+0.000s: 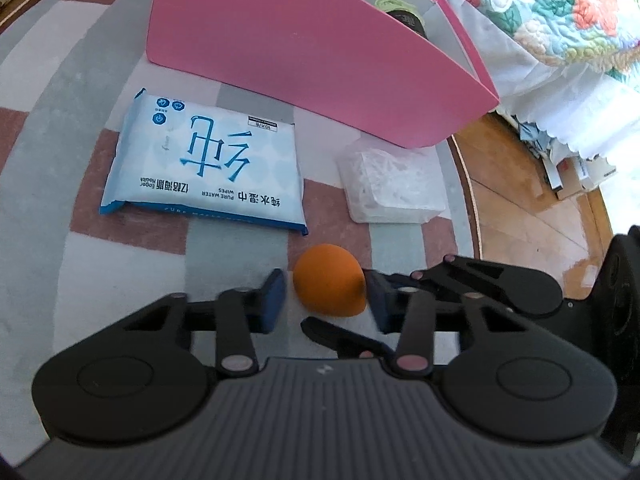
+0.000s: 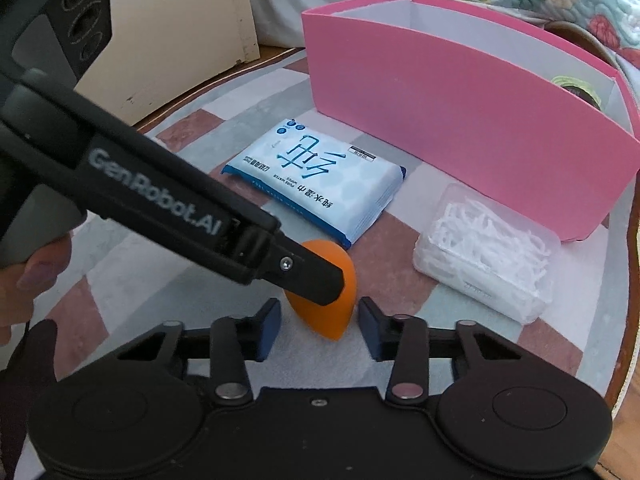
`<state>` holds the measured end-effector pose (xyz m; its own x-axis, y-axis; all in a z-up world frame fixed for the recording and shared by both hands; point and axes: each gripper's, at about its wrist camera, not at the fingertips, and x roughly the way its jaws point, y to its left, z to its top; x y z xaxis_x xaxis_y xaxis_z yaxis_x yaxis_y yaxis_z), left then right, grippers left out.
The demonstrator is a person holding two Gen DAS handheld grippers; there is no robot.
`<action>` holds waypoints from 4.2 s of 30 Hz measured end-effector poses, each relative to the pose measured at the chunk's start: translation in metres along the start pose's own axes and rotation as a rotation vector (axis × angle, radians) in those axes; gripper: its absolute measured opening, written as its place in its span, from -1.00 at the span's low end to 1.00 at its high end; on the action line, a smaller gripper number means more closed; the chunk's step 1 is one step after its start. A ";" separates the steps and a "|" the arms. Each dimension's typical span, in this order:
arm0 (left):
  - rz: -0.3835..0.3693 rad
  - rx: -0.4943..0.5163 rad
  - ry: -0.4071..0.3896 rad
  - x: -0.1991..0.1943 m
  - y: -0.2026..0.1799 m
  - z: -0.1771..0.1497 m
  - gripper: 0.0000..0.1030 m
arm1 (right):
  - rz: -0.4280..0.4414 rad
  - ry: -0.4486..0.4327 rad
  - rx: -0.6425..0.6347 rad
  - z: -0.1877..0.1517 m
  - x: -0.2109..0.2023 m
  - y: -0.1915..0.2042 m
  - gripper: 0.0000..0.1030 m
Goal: Organize objects
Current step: 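Move the left tool down around the orange makeup sponge, then close the left tool on the orange sponge and lift it, then carry the orange sponge with the left tool over the pink box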
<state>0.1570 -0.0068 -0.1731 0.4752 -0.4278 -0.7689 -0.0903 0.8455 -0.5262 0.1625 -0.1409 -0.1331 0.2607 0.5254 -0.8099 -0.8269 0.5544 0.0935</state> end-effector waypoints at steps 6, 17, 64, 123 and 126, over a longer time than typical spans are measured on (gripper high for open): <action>-0.014 -0.052 -0.021 -0.002 0.000 -0.003 -0.34 | -0.016 -0.008 0.034 0.001 -0.002 -0.001 -0.27; -0.006 0.014 -0.008 -0.012 -0.014 -0.005 -0.36 | -0.064 -0.010 0.046 0.003 -0.012 0.013 -0.28; -0.089 0.167 -0.088 -0.130 -0.071 0.038 -0.36 | -0.074 -0.150 0.010 0.063 -0.115 0.030 -0.27; 0.042 0.157 -0.167 -0.051 -0.080 0.226 -0.36 | 0.114 -0.203 0.383 0.192 -0.039 -0.129 -0.28; 0.026 0.124 -0.162 -0.031 -0.069 0.232 -0.36 | 0.084 -0.168 0.387 0.196 -0.022 -0.136 -0.28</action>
<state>0.3517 0.0223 -0.0291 0.6100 -0.3563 -0.7078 -0.0010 0.8929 -0.4503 0.3666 -0.1018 -0.0143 0.3040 0.6593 -0.6876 -0.6095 0.6894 0.3915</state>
